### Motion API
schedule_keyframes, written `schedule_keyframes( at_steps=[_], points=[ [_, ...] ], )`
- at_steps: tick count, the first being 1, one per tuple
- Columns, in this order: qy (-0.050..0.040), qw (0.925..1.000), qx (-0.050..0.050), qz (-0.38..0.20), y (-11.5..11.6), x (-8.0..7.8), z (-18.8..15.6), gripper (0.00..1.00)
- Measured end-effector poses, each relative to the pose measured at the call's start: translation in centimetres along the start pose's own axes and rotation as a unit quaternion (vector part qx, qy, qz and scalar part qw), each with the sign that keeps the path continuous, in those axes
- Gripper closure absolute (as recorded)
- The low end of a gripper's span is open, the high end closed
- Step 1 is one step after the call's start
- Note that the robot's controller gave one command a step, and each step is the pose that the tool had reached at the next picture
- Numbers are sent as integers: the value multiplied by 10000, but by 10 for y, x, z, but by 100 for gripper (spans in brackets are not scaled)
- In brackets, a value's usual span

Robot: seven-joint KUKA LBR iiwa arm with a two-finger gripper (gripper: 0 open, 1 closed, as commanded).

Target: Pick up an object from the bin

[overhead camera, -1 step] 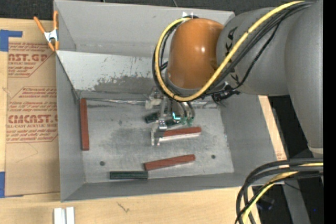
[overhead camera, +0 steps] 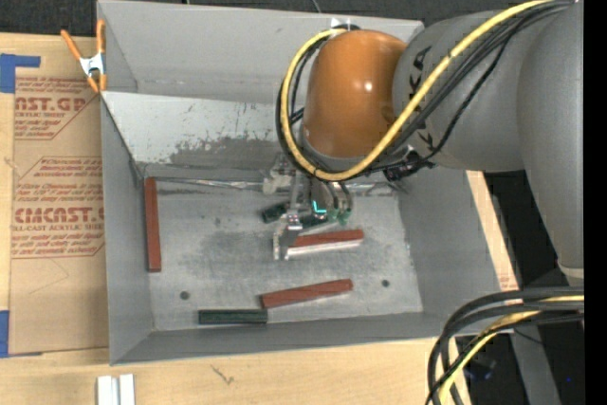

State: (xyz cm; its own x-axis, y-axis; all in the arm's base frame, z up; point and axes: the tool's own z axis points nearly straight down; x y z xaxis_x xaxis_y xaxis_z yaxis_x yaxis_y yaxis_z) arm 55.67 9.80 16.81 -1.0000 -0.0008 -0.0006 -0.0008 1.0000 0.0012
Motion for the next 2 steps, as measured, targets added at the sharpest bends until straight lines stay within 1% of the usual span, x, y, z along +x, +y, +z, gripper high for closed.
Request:
schedule_keyframes(
  at_steps=[1, 2],
  points=[
    [-39, 9995, -7, -313, -23, 3, 32, 0],
    [-113, 9999, -23, 90, -64, -42, 90, 100]
  ],
)
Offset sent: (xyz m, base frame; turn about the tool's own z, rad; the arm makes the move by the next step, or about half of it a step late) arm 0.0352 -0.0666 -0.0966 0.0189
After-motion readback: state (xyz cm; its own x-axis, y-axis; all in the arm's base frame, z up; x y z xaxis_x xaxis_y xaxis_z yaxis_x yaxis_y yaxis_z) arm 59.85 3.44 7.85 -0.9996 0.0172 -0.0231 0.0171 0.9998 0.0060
